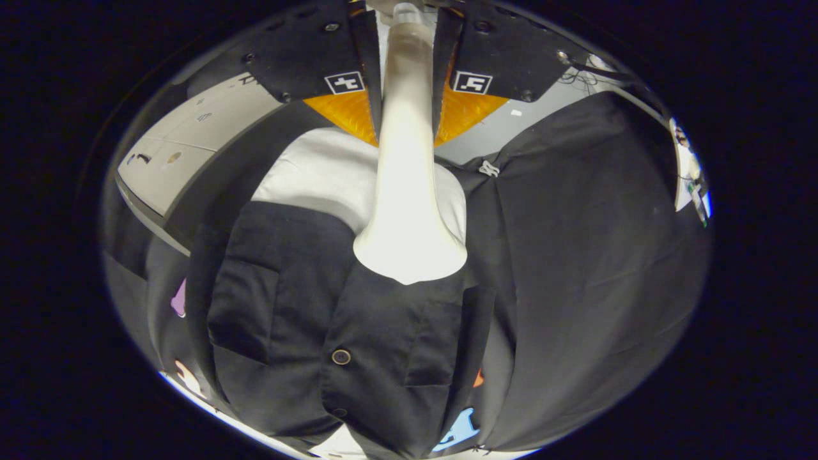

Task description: Iron the clothes twice with a garment steamer, once on the left side and once on the right side.

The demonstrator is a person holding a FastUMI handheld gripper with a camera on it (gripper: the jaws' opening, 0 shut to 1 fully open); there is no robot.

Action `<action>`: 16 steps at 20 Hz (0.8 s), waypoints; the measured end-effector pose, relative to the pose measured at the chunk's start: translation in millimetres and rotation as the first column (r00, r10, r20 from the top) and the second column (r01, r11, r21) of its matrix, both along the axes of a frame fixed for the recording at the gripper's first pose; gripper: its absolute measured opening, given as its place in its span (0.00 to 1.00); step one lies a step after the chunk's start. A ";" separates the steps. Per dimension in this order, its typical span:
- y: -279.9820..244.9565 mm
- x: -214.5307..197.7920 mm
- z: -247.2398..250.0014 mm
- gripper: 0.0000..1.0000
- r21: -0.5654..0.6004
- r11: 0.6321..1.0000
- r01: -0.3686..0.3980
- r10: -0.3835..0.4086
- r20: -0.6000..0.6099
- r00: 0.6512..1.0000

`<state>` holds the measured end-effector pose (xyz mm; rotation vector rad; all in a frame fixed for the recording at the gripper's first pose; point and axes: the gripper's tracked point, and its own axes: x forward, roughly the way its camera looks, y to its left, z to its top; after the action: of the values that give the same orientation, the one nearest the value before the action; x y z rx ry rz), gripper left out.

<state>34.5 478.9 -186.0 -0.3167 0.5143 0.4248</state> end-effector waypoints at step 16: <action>-234.0 -26.1 188.6 0.37 0.177 0.966 0.189 -0.234 0.287 0.929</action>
<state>8.4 245.0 2.7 -0.1772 0.2078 0.1953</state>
